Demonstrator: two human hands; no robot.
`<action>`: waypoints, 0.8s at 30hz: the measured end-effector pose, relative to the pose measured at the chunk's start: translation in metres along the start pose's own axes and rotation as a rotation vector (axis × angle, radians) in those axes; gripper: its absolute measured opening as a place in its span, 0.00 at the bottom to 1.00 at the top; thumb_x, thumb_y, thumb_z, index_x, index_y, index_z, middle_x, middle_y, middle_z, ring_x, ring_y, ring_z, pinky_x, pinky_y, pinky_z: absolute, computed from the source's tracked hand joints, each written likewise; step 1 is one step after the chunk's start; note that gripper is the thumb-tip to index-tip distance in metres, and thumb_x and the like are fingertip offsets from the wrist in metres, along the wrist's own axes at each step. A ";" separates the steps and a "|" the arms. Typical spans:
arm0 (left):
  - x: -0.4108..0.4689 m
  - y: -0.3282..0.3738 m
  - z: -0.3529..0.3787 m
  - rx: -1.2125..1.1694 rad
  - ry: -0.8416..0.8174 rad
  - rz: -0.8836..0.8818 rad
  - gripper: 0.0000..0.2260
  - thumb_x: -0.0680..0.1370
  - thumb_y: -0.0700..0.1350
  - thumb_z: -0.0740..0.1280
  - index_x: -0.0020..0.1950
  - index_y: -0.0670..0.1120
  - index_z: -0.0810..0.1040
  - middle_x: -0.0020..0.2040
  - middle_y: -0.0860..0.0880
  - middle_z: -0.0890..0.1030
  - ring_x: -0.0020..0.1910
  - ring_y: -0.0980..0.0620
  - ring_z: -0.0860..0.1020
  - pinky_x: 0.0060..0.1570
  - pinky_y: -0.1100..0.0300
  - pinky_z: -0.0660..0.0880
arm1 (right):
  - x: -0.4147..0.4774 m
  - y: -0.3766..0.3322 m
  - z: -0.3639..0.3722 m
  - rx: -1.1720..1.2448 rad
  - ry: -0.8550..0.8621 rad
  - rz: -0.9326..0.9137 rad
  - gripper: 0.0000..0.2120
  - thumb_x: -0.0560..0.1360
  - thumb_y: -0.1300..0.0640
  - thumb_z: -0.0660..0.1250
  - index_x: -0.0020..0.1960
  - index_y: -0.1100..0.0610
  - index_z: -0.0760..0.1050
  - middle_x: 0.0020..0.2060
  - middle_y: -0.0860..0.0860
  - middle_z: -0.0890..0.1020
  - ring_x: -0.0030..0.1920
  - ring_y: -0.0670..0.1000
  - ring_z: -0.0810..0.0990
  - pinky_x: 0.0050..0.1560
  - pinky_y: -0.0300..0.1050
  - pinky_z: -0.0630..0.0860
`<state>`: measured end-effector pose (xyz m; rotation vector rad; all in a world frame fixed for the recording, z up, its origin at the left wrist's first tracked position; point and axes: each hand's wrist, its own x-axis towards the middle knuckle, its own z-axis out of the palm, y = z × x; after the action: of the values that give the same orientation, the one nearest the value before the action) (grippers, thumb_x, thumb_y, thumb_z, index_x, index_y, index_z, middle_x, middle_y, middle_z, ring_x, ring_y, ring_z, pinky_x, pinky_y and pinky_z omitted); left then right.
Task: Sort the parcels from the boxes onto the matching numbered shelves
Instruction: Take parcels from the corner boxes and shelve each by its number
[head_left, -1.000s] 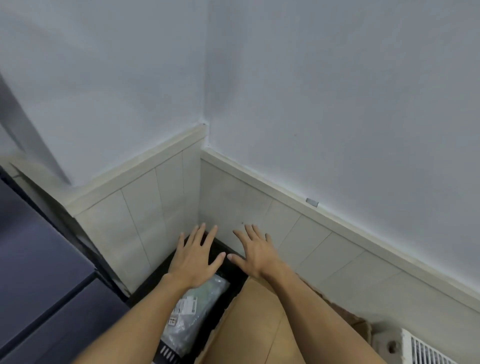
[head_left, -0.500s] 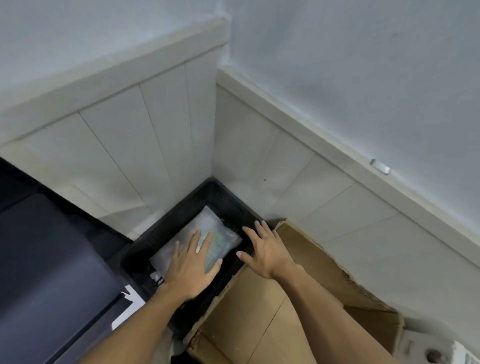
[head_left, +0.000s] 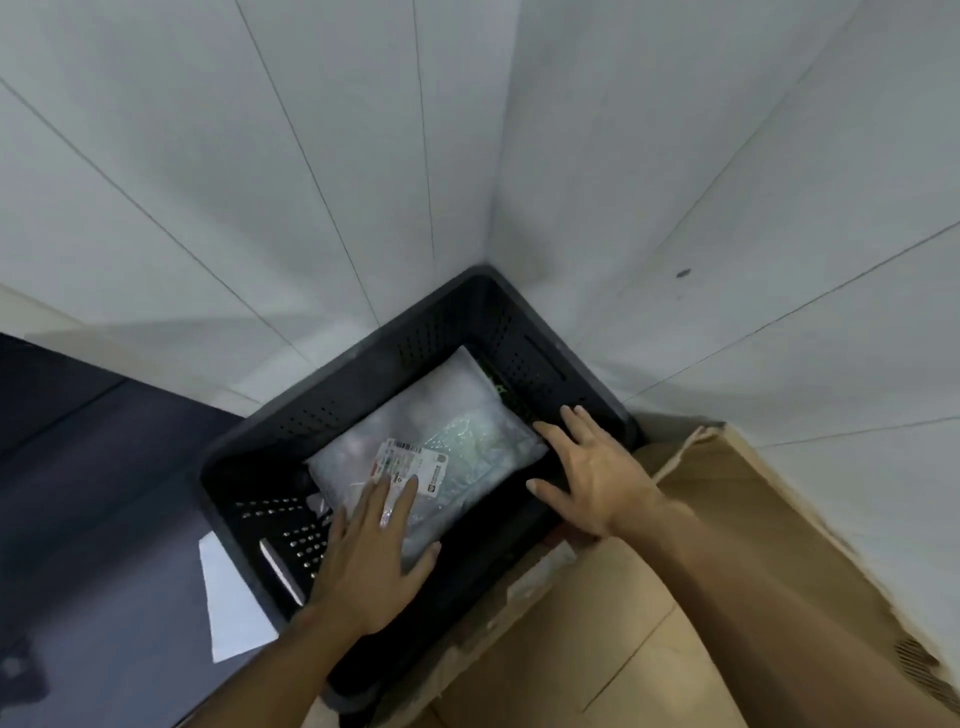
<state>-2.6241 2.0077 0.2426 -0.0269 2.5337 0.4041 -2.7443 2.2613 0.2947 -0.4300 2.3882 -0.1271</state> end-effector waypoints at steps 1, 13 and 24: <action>0.009 -0.003 0.010 -0.005 0.000 -0.013 0.44 0.68 0.74 0.34 0.81 0.55 0.39 0.82 0.47 0.44 0.81 0.47 0.43 0.77 0.47 0.43 | 0.012 0.003 0.006 -0.010 -0.018 -0.005 0.37 0.81 0.37 0.57 0.82 0.49 0.46 0.81 0.56 0.46 0.81 0.55 0.41 0.80 0.53 0.48; 0.090 -0.048 0.106 -0.112 0.000 -0.066 0.42 0.69 0.73 0.39 0.80 0.58 0.35 0.82 0.49 0.39 0.80 0.50 0.41 0.77 0.47 0.40 | 0.138 -0.008 0.041 -0.124 -0.108 -0.103 0.40 0.79 0.37 0.62 0.82 0.48 0.46 0.81 0.57 0.47 0.81 0.57 0.44 0.78 0.56 0.54; 0.116 -0.081 0.153 -0.210 -0.040 -0.234 0.54 0.59 0.81 0.48 0.74 0.61 0.25 0.77 0.45 0.25 0.79 0.42 0.33 0.77 0.41 0.42 | 0.205 -0.010 0.089 -0.131 -0.240 -0.009 0.52 0.74 0.36 0.70 0.81 0.43 0.36 0.80 0.55 0.38 0.80 0.58 0.39 0.77 0.62 0.53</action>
<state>-2.6309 1.9826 0.0357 -0.3873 2.4032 0.5663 -2.8272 2.1840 0.1014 -0.4891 2.1652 0.0739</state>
